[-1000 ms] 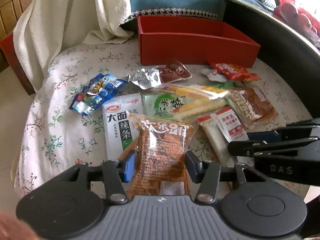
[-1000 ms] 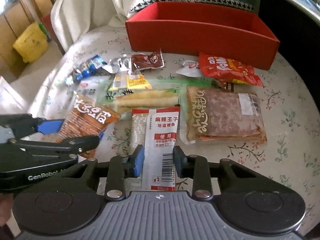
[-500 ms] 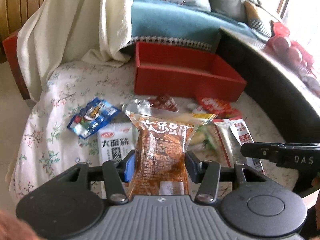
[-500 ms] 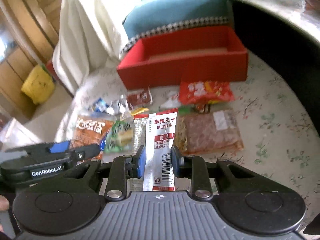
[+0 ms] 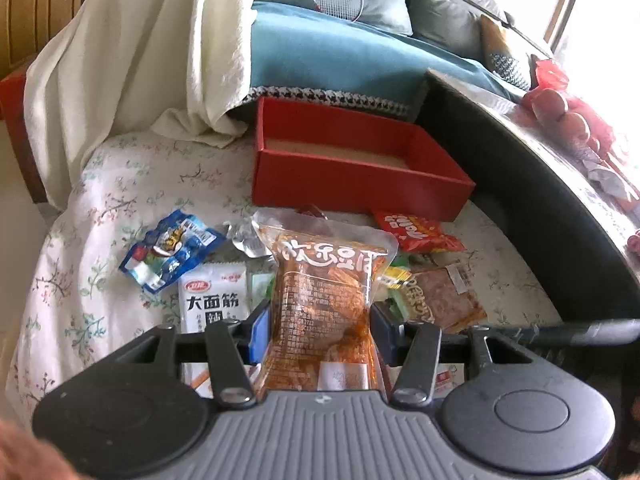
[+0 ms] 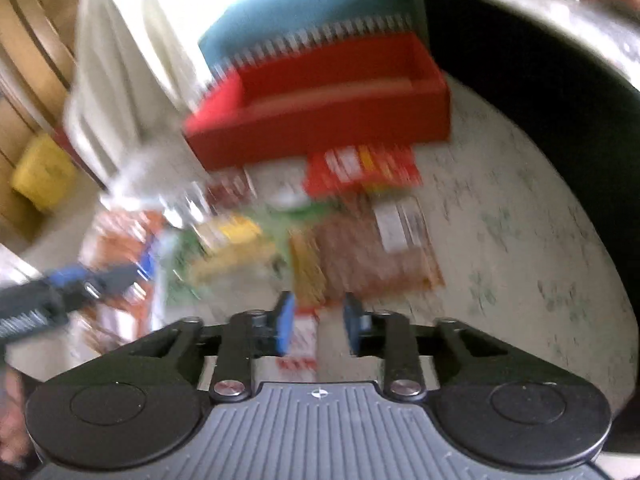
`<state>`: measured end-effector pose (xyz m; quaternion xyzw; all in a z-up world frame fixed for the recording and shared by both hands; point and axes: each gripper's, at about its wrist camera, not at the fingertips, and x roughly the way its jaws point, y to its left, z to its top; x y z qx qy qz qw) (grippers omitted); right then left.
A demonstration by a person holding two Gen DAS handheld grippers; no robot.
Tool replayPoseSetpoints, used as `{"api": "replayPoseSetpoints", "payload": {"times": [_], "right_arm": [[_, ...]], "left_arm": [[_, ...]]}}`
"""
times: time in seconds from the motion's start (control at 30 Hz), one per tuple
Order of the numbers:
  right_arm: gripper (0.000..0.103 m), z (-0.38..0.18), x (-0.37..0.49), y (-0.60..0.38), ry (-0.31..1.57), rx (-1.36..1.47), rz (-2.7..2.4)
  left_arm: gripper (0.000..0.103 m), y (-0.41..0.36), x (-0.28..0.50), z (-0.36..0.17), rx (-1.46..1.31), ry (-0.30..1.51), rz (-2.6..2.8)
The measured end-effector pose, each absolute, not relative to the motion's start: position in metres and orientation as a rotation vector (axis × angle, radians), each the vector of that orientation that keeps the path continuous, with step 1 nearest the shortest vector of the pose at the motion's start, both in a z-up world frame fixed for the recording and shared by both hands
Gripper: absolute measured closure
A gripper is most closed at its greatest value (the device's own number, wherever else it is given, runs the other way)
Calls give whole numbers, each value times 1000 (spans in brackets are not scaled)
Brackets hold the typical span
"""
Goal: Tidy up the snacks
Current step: 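Lift both held packets and carry them over the red box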
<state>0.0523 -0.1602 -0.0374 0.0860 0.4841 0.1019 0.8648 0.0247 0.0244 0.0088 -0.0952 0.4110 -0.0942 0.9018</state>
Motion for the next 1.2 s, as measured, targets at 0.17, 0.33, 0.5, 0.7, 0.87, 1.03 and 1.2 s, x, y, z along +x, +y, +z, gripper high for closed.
{"api": "replayPoseSetpoints", "payload": {"times": [0.17,0.33,0.5,0.7,0.87,1.03,1.2], "right_arm": [[14,-54,39,-122,1047,7,206],[22,-80,29,-95,1074,-149,189],[50,-69,28,-110,1075,-43,214],[51,-47,21,-122,1014,14,217],[51,-24,21,-136,932,100,233],[51,-9,37,-150,862,145,235],[51,0,64,-167,802,186,217]], "left_arm": [[58,25,19,13,-207,835,-215],[58,31,16,16,-220,830,-231],[58,38,17,19,-249,822,-245],[58,40,16,24,-262,802,-246],[58,34,21,24,-234,799,-239],[58,27,38,28,-232,787,-225],[58,15,58,29,-219,772,-221]]}}
